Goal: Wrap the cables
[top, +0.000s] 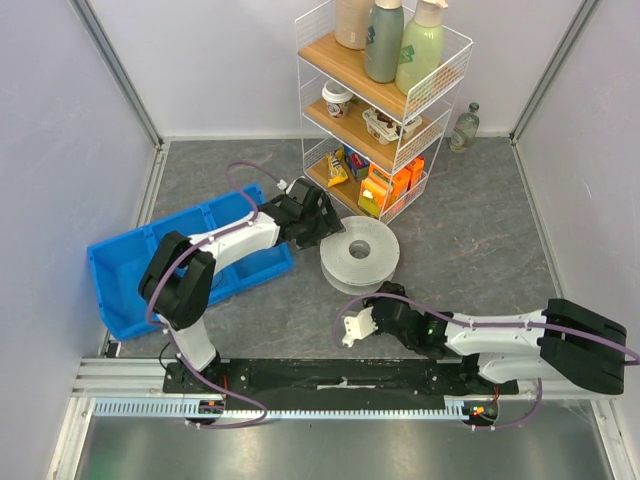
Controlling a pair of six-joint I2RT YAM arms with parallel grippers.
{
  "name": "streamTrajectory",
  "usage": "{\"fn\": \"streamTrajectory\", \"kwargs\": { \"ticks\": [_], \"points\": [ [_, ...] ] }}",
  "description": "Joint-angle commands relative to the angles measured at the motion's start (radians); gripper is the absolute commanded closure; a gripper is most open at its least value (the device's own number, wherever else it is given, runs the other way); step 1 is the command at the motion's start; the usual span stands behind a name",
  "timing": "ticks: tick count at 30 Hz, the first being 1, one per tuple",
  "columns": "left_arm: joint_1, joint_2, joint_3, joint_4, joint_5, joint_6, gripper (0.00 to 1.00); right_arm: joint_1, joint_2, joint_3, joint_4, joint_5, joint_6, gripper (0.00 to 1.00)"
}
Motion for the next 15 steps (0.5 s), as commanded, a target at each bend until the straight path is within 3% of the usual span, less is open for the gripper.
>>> {"fn": "streamTrajectory", "kwargs": {
  "ticks": [1, 8, 15],
  "points": [
    [-0.006, -0.044, 0.037, -0.039, -0.046, 0.049, 0.09, 0.017, -0.018, 0.004, -0.005, -0.052, -0.011, 0.44],
    [-0.009, -0.069, 0.034, 0.021, -0.026, 0.086, 0.08, 0.043, -0.065, -0.001, -0.057, -0.063, -0.001, 0.27],
    [-0.006, -0.11, 0.043, 0.033, -0.031, 0.115, 0.05, 0.112, -0.229, 0.001, -0.169, -0.103, -0.023, 0.21]
  ]
}}
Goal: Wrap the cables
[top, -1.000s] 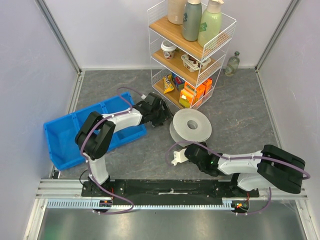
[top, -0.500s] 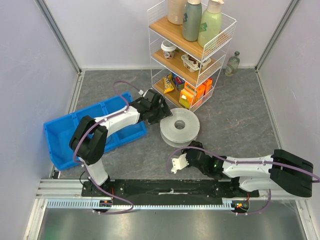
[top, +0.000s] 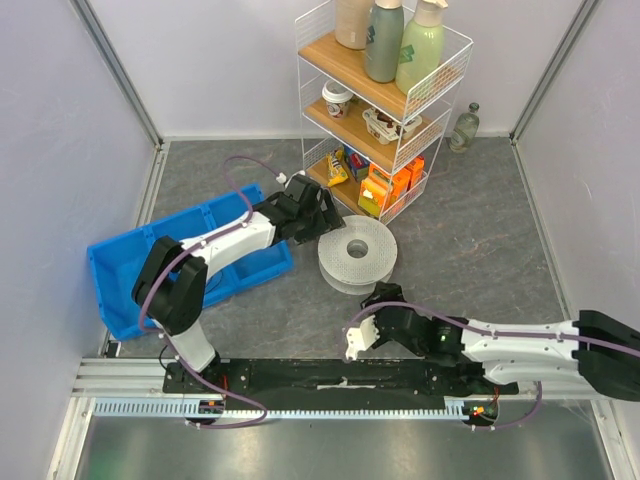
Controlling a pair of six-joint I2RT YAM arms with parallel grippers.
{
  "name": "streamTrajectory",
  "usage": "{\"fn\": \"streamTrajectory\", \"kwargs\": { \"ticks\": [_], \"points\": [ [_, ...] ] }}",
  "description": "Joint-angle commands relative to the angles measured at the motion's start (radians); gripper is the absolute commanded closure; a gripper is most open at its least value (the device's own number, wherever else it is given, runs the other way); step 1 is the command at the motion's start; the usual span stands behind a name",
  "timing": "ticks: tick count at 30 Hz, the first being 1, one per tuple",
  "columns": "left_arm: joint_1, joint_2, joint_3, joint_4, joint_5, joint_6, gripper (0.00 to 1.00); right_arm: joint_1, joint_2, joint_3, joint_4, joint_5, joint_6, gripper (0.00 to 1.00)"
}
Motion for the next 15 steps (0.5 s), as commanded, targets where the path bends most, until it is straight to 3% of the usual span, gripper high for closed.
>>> {"fn": "streamTrajectory", "kwargs": {
  "ticks": [1, 6, 10, 15],
  "points": [
    [-0.002, -0.071, 0.036, 0.031, -0.023, 0.064, 0.05, 0.045, -0.116, -0.004, -0.101, -0.054, -0.022, 0.2],
    [-0.002, -0.119, 0.027, 0.022, -0.01, 0.089, 0.04, 0.079, -0.25, -0.012, -0.202, -0.145, -0.058, 0.17],
    [-0.008, -0.165, 0.03, 0.026, 0.008, 0.128, 0.03, 0.09, -0.412, 0.017, -0.289, -0.264, -0.085, 0.05],
    [-0.02, -0.238, 0.043, 0.034, 0.077, 0.213, 0.02, 0.091, -0.536, 0.06, -0.305, -0.266, -0.085, 0.02]
  ]
}}
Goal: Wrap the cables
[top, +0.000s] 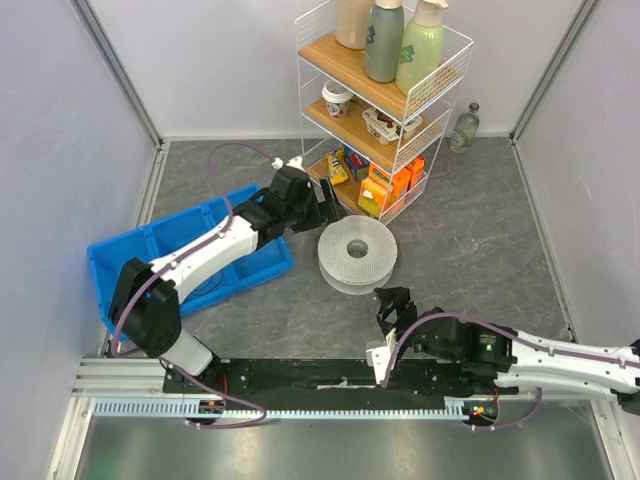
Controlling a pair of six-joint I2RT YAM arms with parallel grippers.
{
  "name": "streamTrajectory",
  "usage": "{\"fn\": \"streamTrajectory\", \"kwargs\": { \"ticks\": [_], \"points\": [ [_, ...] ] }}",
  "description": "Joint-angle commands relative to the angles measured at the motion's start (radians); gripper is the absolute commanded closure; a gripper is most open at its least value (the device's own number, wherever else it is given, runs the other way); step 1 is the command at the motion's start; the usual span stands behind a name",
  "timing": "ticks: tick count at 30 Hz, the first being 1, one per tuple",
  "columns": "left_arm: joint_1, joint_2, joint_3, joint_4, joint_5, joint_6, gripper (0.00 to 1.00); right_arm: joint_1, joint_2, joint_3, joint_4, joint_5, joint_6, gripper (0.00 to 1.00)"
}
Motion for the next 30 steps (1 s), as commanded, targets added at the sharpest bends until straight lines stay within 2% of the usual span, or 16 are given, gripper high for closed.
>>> {"fn": "streamTrajectory", "kwargs": {
  "ticks": [1, 6, 9, 11, 13, 15, 21, 24, 30],
  "points": [
    [-0.014, -0.103, 0.046, 0.027, 0.083, 0.141, 0.02, 0.007, -0.069, 0.081, -0.051, -0.036, -0.02, 0.02],
    [-0.011, -0.173, 0.097, -0.085, 0.183, 0.302, 0.01, 0.007, -0.086, 0.209, -0.047, 0.019, 0.119, 0.02],
    [0.015, -0.227, 0.127, -0.14, 0.295, 0.387, 0.01, -0.013, -0.031, 0.317, -0.005, 0.139, 0.248, 0.02],
    [0.07, -0.242, 0.149, -0.177, 0.44, 0.407, 0.01, -0.096, -0.01, 0.372, 0.03, 0.13, 0.303, 0.02],
    [0.172, -0.23, 0.192, -0.243, 0.579, 0.41, 0.01, -0.174, 0.052, 0.447, 0.027, 0.17, 0.386, 0.02],
    [0.252, -0.212, 0.242, -0.312, 0.655, 0.434, 0.01, -0.254, 0.122, 0.518, 0.01, 0.176, 0.472, 0.02],
    [0.403, -0.147, 0.435, -0.504, 0.648, 0.614, 0.01, -0.508, 0.331, 0.74, -0.148, 0.184, 0.792, 0.02],
    [0.438, -0.115, 0.517, -0.583, 0.578, 0.687, 0.01, -0.686, 0.374, 0.789, -0.198, 0.046, 0.917, 0.02],
    [0.435, -0.144, 0.419, -0.575, 0.446, 0.861, 0.01, -1.008, 0.408, 0.745, -0.223, -0.187, 1.037, 0.02]
  ]
}}
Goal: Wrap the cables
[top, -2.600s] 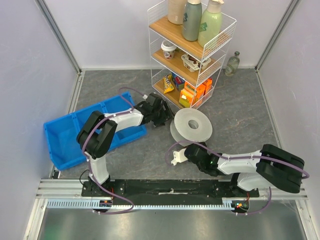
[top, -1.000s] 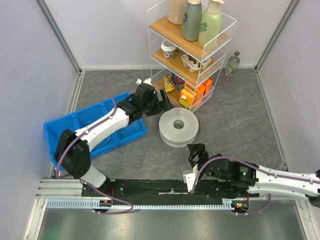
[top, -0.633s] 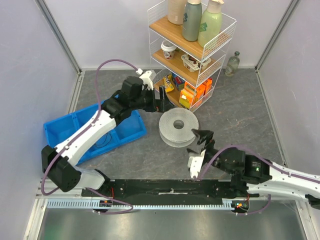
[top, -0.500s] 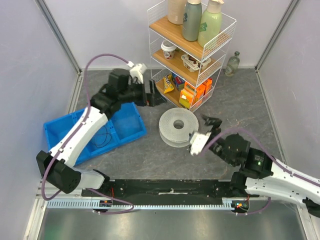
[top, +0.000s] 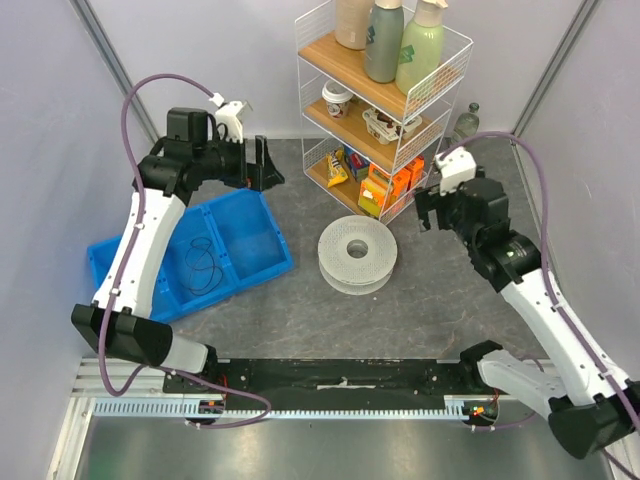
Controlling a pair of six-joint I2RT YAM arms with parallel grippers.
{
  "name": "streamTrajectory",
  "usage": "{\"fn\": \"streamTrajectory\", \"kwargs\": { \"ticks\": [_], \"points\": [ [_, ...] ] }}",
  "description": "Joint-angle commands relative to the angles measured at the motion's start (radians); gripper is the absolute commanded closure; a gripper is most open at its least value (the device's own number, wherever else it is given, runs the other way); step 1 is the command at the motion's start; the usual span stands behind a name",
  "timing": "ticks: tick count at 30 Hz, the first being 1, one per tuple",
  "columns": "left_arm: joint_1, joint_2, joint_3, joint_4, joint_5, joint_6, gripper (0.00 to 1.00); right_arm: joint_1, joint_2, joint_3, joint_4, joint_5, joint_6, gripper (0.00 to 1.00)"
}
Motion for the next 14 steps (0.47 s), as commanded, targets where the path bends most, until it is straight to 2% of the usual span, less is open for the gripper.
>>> {"fn": "streamTrajectory", "kwargs": {
  "ticks": [1, 6, 9, 14],
  "points": [
    [-0.009, -0.033, -0.089, -0.029, -0.11, 0.188, 0.01, -0.203, 0.011, -0.014, -0.042, -0.227, 0.156, 0.02],
    [-0.047, -0.104, -0.245, 0.044, -0.182, 0.22, 0.01, -0.322, 0.014, -0.06, -0.032, -0.24, 0.129, 0.02],
    [-0.107, -0.133, -0.298, 0.086, -0.294, 0.232, 0.01, -0.349, 0.018, -0.062, -0.022, -0.252, 0.123, 0.02],
    [-0.128, -0.16, -0.319, 0.115, -0.333, 0.22, 0.01, -0.349, 0.02, -0.04, 0.005, -0.28, 0.071, 0.02]
  ]
}}
